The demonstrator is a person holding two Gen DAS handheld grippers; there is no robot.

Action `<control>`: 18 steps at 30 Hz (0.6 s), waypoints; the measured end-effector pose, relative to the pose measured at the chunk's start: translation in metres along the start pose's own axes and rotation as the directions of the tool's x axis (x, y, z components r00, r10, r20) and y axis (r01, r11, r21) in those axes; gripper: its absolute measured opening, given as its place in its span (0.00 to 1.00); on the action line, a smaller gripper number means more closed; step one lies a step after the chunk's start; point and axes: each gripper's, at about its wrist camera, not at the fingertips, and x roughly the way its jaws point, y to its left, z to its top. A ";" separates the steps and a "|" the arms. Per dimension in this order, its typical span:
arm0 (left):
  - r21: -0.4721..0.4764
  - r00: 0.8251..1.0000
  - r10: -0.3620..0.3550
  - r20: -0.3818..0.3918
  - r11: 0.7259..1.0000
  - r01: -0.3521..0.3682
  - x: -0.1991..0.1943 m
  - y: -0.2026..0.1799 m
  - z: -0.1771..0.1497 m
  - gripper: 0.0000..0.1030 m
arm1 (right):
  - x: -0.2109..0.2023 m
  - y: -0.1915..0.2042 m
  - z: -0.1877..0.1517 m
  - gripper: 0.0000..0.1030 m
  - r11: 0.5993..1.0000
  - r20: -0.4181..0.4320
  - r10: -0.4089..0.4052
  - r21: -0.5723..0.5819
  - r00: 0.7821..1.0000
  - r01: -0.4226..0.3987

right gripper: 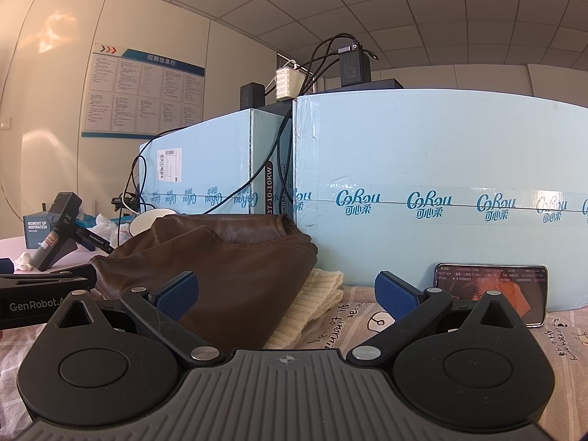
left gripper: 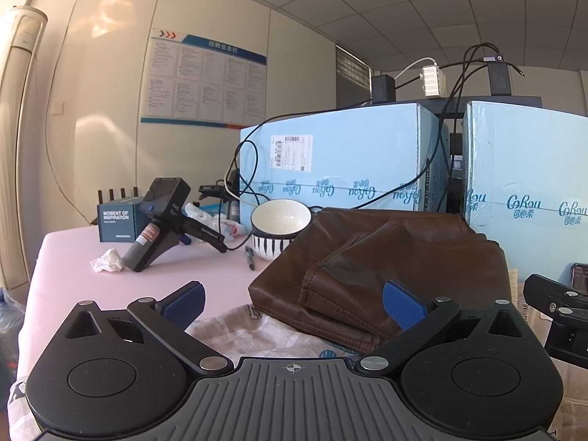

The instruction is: Fold clothes

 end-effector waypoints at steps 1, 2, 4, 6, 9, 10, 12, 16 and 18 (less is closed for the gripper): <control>0.000 1.000 0.000 -0.001 1.000 0.000 0.000 0.000 0.000 1.00 | 0.000 0.000 0.000 1.00 1.000 0.000 0.000 0.000 1.000 0.000; 0.000 1.000 0.001 0.000 1.000 -0.001 0.000 0.000 0.000 1.00 | 0.000 0.000 0.000 1.00 1.000 0.000 0.000 0.000 1.000 0.000; 0.000 1.000 0.000 0.000 1.000 0.000 0.001 0.000 0.000 1.00 | 0.000 0.000 0.000 1.00 1.000 0.000 0.000 0.000 1.000 0.000; 0.000 1.000 -0.001 0.000 1.000 0.001 0.001 -0.001 0.000 1.00 | 0.000 0.000 0.000 1.00 1.000 0.000 0.000 0.000 1.000 0.000; 0.000 1.000 -0.002 0.001 1.000 0.002 0.001 0.000 0.000 1.00 | 0.000 0.000 0.000 1.00 1.000 0.000 0.000 0.000 1.000 0.000; 0.000 1.000 -0.003 0.001 1.000 0.003 0.001 0.000 0.000 1.00 | 0.000 0.000 0.000 1.00 1.000 0.000 0.000 0.000 1.000 0.000; 0.000 1.000 -0.002 0.000 1.000 0.002 0.001 -0.001 0.000 1.00 | 0.000 0.000 0.000 1.00 1.000 0.000 0.000 0.000 1.000 0.000; 0.000 1.000 -0.003 0.001 1.000 0.003 0.001 -0.001 0.000 1.00 | 0.000 0.000 0.000 1.00 1.000 -0.001 0.000 0.000 1.000 0.000; 0.000 1.000 -0.003 0.001 1.000 0.003 0.001 -0.002 0.001 1.00 | 0.000 0.000 0.000 1.00 1.000 -0.001 0.000 0.000 1.000 0.000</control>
